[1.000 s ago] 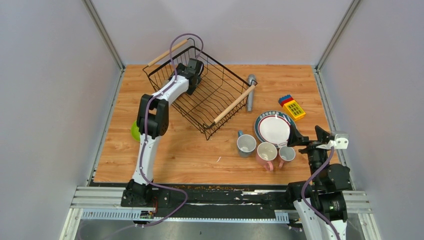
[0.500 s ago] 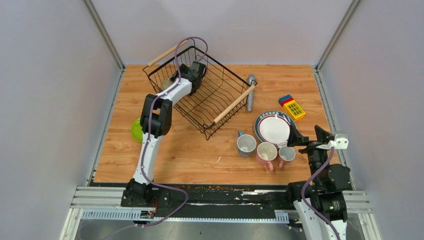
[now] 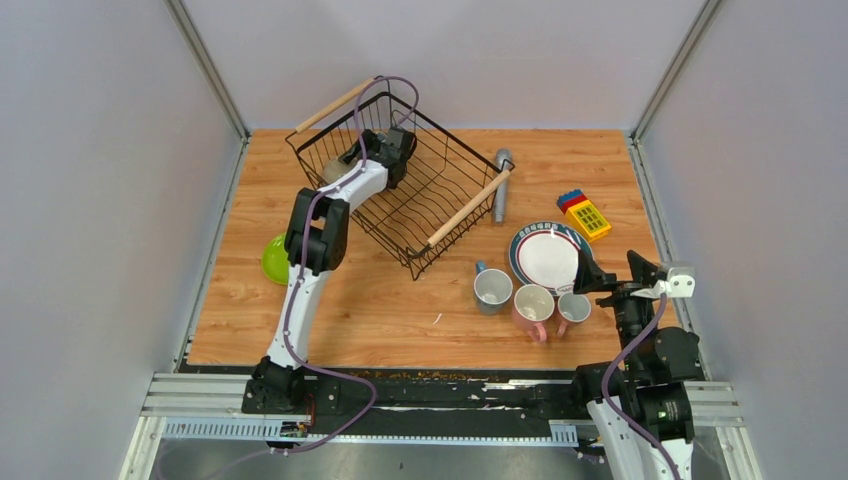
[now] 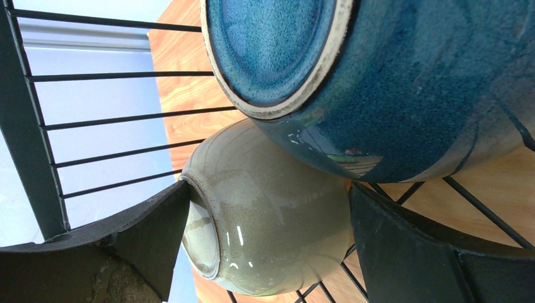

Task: Unload the mixed dishes from the dish rack
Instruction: Pick up the bowl from the dish rack.

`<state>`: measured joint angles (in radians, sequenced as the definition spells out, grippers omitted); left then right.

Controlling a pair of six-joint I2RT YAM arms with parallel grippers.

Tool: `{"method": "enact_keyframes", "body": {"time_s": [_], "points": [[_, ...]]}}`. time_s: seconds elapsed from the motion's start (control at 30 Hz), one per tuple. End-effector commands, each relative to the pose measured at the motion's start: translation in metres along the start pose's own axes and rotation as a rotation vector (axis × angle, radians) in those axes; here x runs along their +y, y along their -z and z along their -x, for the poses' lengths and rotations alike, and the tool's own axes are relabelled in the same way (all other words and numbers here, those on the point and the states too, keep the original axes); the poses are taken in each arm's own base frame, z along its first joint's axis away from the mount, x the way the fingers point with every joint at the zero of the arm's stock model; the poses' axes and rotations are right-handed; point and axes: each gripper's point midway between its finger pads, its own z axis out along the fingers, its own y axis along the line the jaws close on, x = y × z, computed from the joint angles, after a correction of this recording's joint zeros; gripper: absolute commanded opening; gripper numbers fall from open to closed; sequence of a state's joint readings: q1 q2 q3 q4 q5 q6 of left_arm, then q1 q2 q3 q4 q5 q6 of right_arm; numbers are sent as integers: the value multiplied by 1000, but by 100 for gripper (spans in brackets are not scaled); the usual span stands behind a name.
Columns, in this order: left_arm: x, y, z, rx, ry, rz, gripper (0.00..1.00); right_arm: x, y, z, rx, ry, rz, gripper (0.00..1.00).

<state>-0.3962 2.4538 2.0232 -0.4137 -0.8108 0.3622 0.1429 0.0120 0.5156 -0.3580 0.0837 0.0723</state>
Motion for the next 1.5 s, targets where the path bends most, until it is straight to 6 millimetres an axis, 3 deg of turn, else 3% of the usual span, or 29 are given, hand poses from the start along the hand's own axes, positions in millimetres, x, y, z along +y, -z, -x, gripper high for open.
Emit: {"method": "enact_keyframes", "body": {"time_s": [0.0, 0.27, 0.47, 1.17, 1.37, 1.47], "points": [[-32, -23, -32, 62, -46, -75, 93, 3, 0, 8, -38, 6, 17, 94], [-16, 6, -20, 24, 33, -114, 62, 4, -1, 8, -38, 8, 23, 93], [-6, 39, 0, -29, 64, -142, 53, 5, -1, 7, -35, 8, 29, 92], [35, 130, 53, -180, 371, -390, 37, 4, 0, 8, -37, 17, 26, 91], [55, 166, 68, -245, 507, -476, 34, 13, -1, 10, -16, 0, 69, 90], [60, 181, 71, -268, 554, -518, 34, 28, -3, 11, 19, -14, 146, 90]]}}
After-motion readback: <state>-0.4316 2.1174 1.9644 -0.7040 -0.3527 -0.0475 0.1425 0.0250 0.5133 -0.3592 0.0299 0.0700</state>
